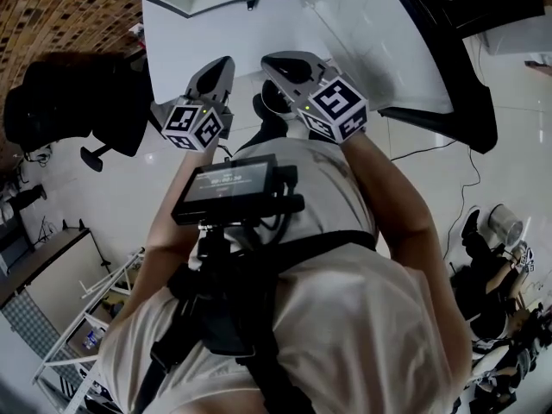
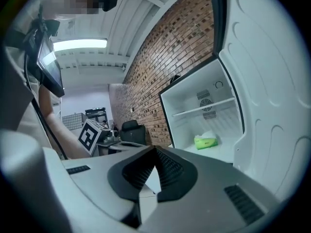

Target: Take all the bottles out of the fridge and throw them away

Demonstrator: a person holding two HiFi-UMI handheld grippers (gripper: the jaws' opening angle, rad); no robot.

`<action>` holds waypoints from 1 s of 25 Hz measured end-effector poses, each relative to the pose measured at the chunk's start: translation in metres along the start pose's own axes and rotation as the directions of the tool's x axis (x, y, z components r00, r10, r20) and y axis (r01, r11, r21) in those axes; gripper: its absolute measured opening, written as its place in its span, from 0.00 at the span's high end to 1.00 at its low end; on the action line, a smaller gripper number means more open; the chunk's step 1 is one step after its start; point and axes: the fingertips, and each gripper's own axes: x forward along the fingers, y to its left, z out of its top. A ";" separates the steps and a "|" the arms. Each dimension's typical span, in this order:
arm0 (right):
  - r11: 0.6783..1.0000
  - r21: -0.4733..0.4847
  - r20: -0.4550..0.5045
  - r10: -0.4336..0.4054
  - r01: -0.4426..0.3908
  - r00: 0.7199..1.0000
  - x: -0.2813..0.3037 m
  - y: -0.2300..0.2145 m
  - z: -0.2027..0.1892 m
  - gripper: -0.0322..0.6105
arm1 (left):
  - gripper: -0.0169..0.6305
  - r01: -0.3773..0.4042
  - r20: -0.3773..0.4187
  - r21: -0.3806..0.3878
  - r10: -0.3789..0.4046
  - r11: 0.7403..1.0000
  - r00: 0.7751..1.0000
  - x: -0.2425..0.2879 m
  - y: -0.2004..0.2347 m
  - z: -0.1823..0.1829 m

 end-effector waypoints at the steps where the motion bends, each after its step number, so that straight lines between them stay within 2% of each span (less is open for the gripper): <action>1: 1.000 -0.003 -0.003 -0.010 0.010 1.000 0.006 -0.003 0.001 0.95 | 0.96 0.020 0.005 -0.003 -0.020 1.000 1.000 0.004 0.004 0.002; 6: 0.998 -0.013 -0.018 -0.069 0.069 0.997 0.033 -0.018 0.012 0.95 | 0.96 0.075 0.024 -0.011 -0.075 0.997 0.997 0.020 0.038 0.019; 11: 0.991 -0.016 -0.028 -0.135 0.135 0.990 0.077 -0.036 0.024 0.95 | 0.96 0.127 0.009 0.007 -0.127 0.992 0.992 0.033 0.083 0.033; 16: 0.982 -0.012 -0.061 -0.188 0.188 0.980 0.109 -0.042 0.023 0.95 | 0.96 0.112 -0.044 0.009 -0.111 0.994 0.993 0.044 0.130 0.033; 22: 0.967 0.015 -0.060 -0.251 0.253 0.966 0.129 -0.050 0.020 0.95 | 0.96 0.083 -0.147 0.096 -0.068 0.992 0.987 0.075 0.165 0.020; 25: 0.963 0.030 -0.065 -0.265 0.268 0.962 0.132 -0.056 0.018 0.95 | 0.88 0.076 -0.208 0.179 -0.038 0.981 0.977 0.096 0.172 0.014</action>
